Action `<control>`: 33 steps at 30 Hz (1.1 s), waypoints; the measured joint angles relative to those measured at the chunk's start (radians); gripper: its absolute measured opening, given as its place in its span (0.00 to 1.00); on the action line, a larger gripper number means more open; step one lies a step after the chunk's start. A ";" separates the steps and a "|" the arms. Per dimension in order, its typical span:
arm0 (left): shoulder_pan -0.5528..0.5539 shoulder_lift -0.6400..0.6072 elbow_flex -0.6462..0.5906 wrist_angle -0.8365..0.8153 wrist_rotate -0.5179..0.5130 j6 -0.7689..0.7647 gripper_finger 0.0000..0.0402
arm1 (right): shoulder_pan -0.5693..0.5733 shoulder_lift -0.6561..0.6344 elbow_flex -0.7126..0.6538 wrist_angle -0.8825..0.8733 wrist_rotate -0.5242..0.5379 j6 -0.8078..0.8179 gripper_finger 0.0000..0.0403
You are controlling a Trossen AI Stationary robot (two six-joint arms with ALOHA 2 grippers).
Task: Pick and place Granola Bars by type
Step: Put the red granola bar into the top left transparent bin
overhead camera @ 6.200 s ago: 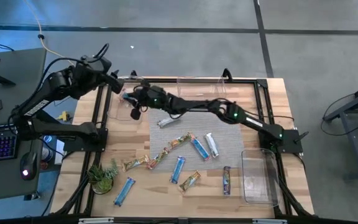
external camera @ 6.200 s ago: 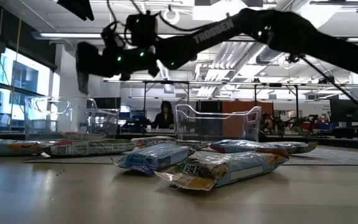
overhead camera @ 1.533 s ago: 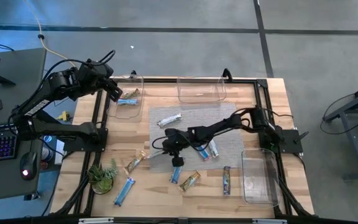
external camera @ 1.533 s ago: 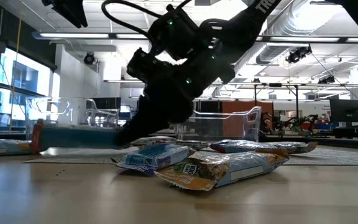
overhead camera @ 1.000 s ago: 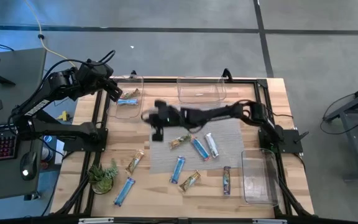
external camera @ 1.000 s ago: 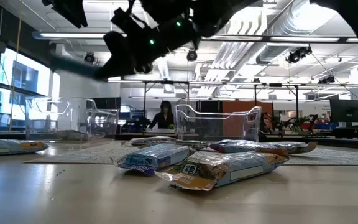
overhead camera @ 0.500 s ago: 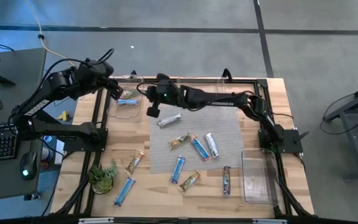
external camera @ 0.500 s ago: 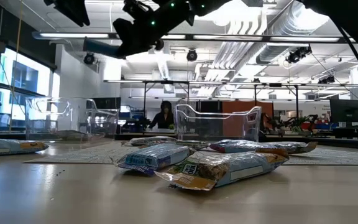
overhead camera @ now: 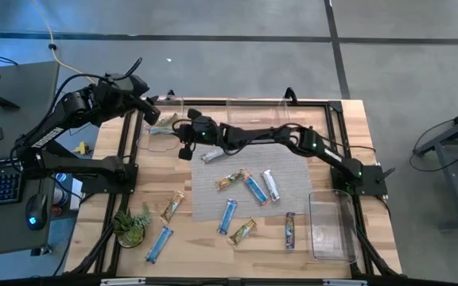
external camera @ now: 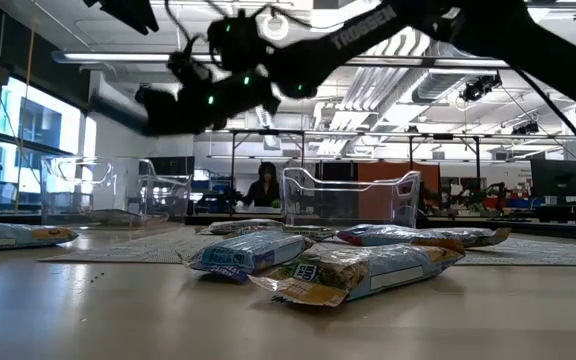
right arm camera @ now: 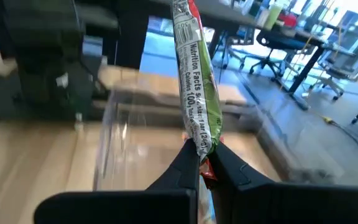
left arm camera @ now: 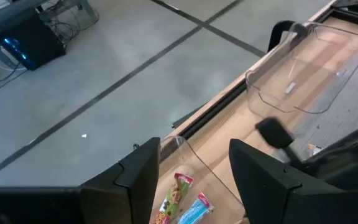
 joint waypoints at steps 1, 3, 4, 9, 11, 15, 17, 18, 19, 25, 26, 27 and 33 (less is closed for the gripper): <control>0.000 0.000 0.000 -0.005 0.001 0.000 0.46 | -0.003 0.013 -0.001 0.016 0.000 0.000 0.01; 0.000 0.000 0.000 -0.007 0.000 0.000 0.46 | -0.011 0.032 -0.002 0.062 0.000 0.005 0.01; 0.000 0.000 0.000 -0.007 0.000 0.000 0.46 | -0.016 0.038 -0.002 0.068 -0.001 0.019 0.01; 0.000 0.000 0.000 -0.030 0.001 0.000 0.46 | -0.042 0.065 0.000 0.014 -0.056 0.086 0.01; 0.000 0.000 0.000 -0.047 0.000 0.000 0.46 | -0.047 0.067 -0.002 -0.016 -0.054 0.082 0.01; 0.000 0.000 -0.016 -0.051 0.000 0.000 0.46 | -0.048 0.064 -0.001 0.009 -0.048 0.081 0.06; 0.000 0.000 -0.026 -0.051 0.000 0.000 0.46 | -0.049 0.064 -0.001 0.011 -0.048 0.080 0.10; 0.000 0.000 -0.032 -0.051 0.000 0.001 0.46 | -0.049 0.064 -0.001 0.011 -0.048 0.080 0.13; 0.000 0.000 -0.037 -0.050 0.000 0.003 0.46 | -0.049 0.064 -0.001 0.012 -0.049 0.080 0.15; 0.000 0.000 -0.057 -0.051 -0.001 0.008 0.46 | -0.049 0.064 -0.001 0.018 -0.049 0.080 0.28; 0.000 0.000 -0.059 -0.051 -0.001 0.008 0.46 | -0.049 0.062 -0.001 0.022 -0.049 0.079 0.29; 0.000 0.000 -0.061 -0.055 0.000 0.008 0.46 | -0.049 0.055 -0.001 0.020 -0.050 0.079 0.30; 0.000 0.000 -0.080 -0.086 0.042 0.008 0.46 | -0.022 -0.066 0.001 -0.043 -0.048 -0.019 0.30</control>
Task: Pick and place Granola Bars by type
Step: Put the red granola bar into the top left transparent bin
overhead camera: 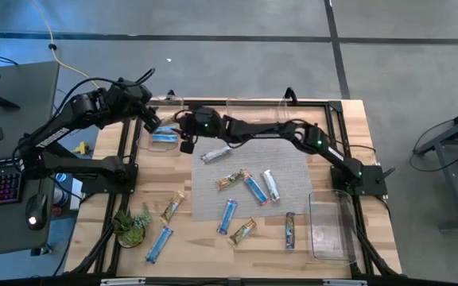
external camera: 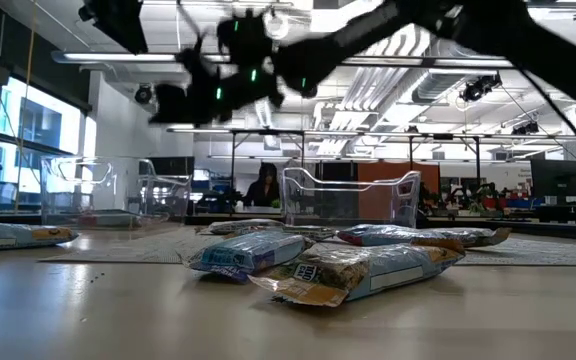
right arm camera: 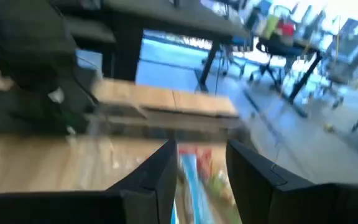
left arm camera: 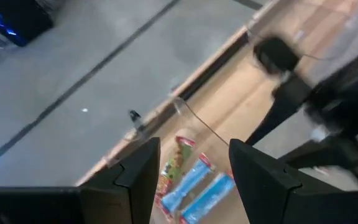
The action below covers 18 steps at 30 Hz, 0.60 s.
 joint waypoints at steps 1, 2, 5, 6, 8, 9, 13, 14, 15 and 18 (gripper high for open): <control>0.000 -0.001 -0.003 -0.008 0.022 0.000 0.46 | 0.006 -0.030 0.000 -0.036 0.008 -0.013 0.29; 0.000 -0.002 -0.010 -0.012 0.044 0.000 0.46 | 0.013 -0.062 0.000 -0.095 0.022 -0.026 0.29; 0.000 -0.007 -0.027 -0.017 0.120 0.000 0.46 | 0.033 -0.156 0.000 -0.263 0.071 -0.065 0.29; -0.001 -0.008 -0.031 -0.017 0.143 0.000 0.46 | 0.038 -0.189 0.000 -0.305 0.092 -0.076 0.30; 0.000 -0.010 -0.043 -0.014 0.206 0.000 0.46 | 0.050 -0.256 0.000 -0.407 0.132 -0.100 0.31; -0.001 -0.010 -0.051 -0.011 0.244 0.001 0.46 | 0.056 -0.289 0.000 -0.451 0.151 -0.111 0.31; -0.008 -0.010 -0.118 0.024 0.442 0.075 0.46 | 0.083 -0.396 0.000 -0.617 0.246 -0.126 0.33; -0.017 -0.010 -0.147 0.053 0.499 0.092 0.46 | 0.089 -0.425 0.000 -0.663 0.266 -0.121 0.33; -0.031 -0.010 -0.181 0.096 0.557 0.104 0.46 | 0.094 -0.447 0.000 -0.713 0.292 -0.111 0.34; -0.091 -0.010 -0.294 0.268 0.703 0.146 0.46 | 0.107 -0.519 0.000 -0.864 0.354 -0.055 0.33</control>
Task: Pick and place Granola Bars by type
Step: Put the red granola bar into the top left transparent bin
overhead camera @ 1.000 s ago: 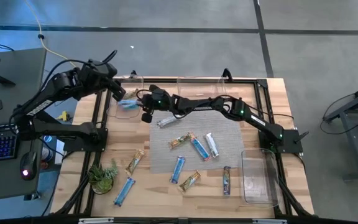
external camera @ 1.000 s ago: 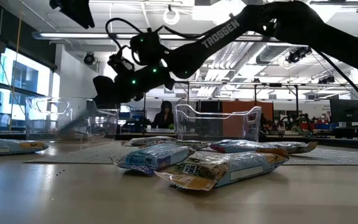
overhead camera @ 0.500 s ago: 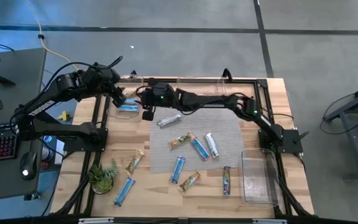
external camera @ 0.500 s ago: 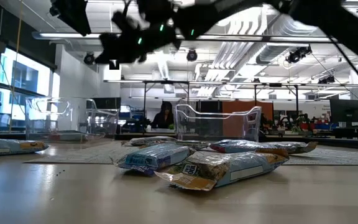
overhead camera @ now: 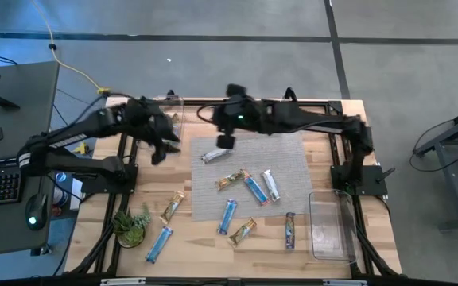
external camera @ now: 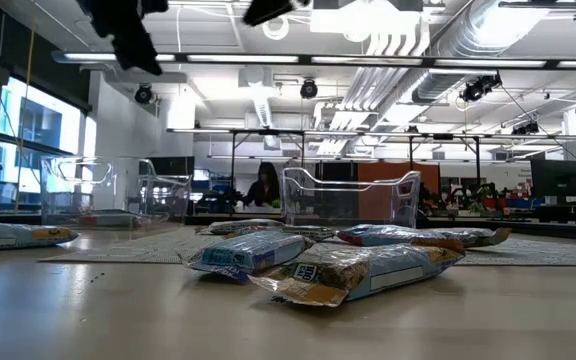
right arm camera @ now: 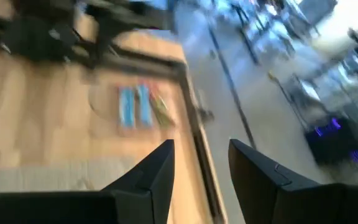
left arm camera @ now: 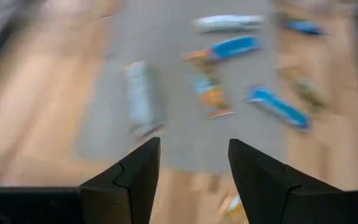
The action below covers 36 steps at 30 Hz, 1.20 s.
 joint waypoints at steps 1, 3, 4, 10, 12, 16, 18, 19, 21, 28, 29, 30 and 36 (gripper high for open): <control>-0.028 0.000 -0.041 0.084 0.027 0.021 0.46 | 0.000 -0.028 0.000 -0.053 0.007 0.025 0.33; -0.092 0.011 -0.123 0.279 0.060 0.053 0.46 | 0.000 -0.062 0.000 -0.156 0.024 0.087 0.33; -0.127 0.022 -0.163 0.390 0.060 0.062 0.46 | 0.000 -0.081 0.000 -0.202 0.031 0.128 0.33; -0.272 0.169 -0.341 0.982 -0.096 0.075 0.46 | 0.000 -0.158 0.000 -0.456 0.043 0.339 0.29; -0.291 0.252 -0.360 1.090 -0.124 0.077 0.46 | 0.001 -0.171 0.000 -0.526 0.044 0.386 0.28; -0.312 0.448 -0.331 1.240 -0.087 0.120 0.46 | 0.006 -0.191 0.000 -0.608 0.081 0.431 0.26; -0.323 0.551 -0.289 1.279 -0.056 0.173 0.46 | 0.006 -0.200 0.000 -0.628 0.088 0.449 0.26; -0.329 0.606 -0.256 1.287 -0.046 0.203 0.46 | 0.006 -0.202 0.000 -0.634 0.089 0.451 0.25; -0.332 0.706 -0.181 1.283 -0.037 0.244 0.46 | 0.006 -0.204 0.000 -0.637 0.090 0.451 0.25; -0.334 0.981 0.113 1.044 0.094 0.399 0.46 | 0.006 -0.203 0.000 -0.638 0.041 0.452 0.25; -0.334 1.001 0.151 0.993 0.109 0.423 0.46 | 0.006 -0.203 0.000 -0.640 0.031 0.452 0.25; -0.334 1.022 0.188 0.953 0.121 0.445 0.46 | 0.006 -0.203 0.000 -0.641 0.021 0.453 0.25; -0.334 1.103 0.303 0.888 0.106 0.528 0.46 | 0.006 -0.203 -0.002 -0.644 -0.055 0.453 0.23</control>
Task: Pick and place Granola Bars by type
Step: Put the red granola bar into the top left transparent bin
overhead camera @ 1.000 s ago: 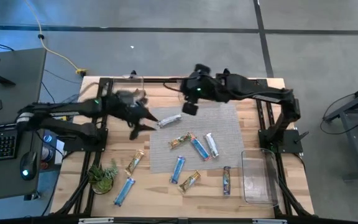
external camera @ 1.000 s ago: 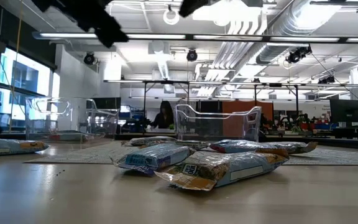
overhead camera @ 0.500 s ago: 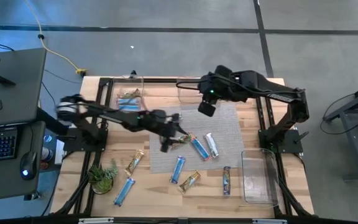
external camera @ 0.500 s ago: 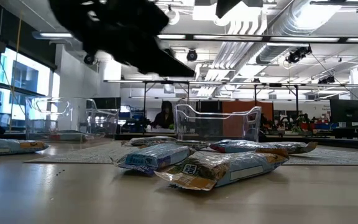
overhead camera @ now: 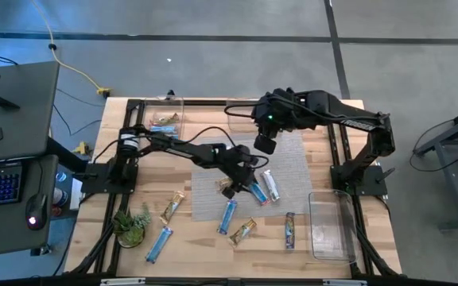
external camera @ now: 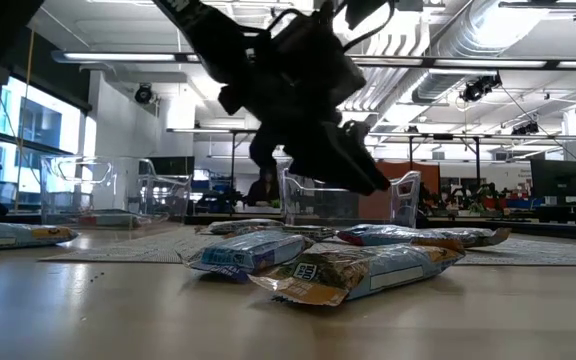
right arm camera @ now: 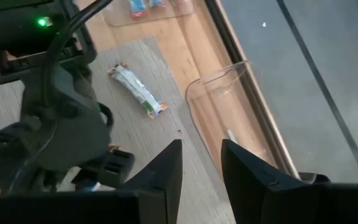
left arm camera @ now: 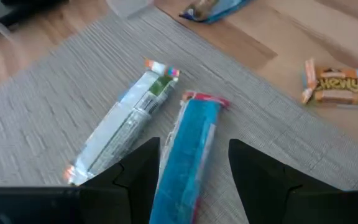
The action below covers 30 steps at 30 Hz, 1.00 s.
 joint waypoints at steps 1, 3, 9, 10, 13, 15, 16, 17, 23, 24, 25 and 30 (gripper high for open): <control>0.000 0.006 0.014 -0.006 -0.004 0.002 0.46 | 0.001 0.000 0.000 0.000 0.002 0.000 0.23; 0.000 0.023 0.037 -0.016 -0.013 0.021 0.46 | 0.002 0.000 0.000 -0.002 0.008 -0.001 0.23; 0.002 0.066 0.035 -0.065 -0.083 0.067 0.46 | 0.002 0.000 0.000 -0.004 0.007 -0.001 0.23; 0.006 0.067 0.033 -0.078 -0.099 0.068 0.46 | 0.003 0.000 0.000 -0.005 0.007 0.000 0.23; 0.016 0.091 0.040 -0.038 -0.146 0.066 0.46 | 0.003 0.000 0.000 -0.005 0.008 0.014 0.23; 0.024 0.092 0.035 -0.056 -0.150 0.041 0.46 | 0.003 0.000 0.000 -0.006 0.007 0.022 0.23; 0.028 0.094 0.036 -0.059 -0.157 0.032 0.46 | 0.004 0.000 0.000 -0.006 0.007 0.022 0.23; 0.030 0.100 0.037 -0.059 -0.155 0.028 0.46 | 0.005 0.000 0.000 -0.008 0.007 0.022 0.23; 0.033 0.104 0.039 -0.075 -0.147 0.015 0.46 | 0.006 0.001 0.000 -0.009 0.007 0.023 0.23; 0.034 0.104 0.039 -0.081 -0.142 0.013 0.46 | 0.006 0.001 0.000 -0.009 0.007 0.023 0.23; 0.033 0.104 0.039 -0.087 -0.141 0.003 0.46 | 0.006 0.001 0.000 -0.009 0.007 0.023 0.23; 0.033 0.103 0.039 -0.106 -0.121 -0.037 0.38 | 0.006 0.001 0.000 -0.009 0.007 0.023 0.23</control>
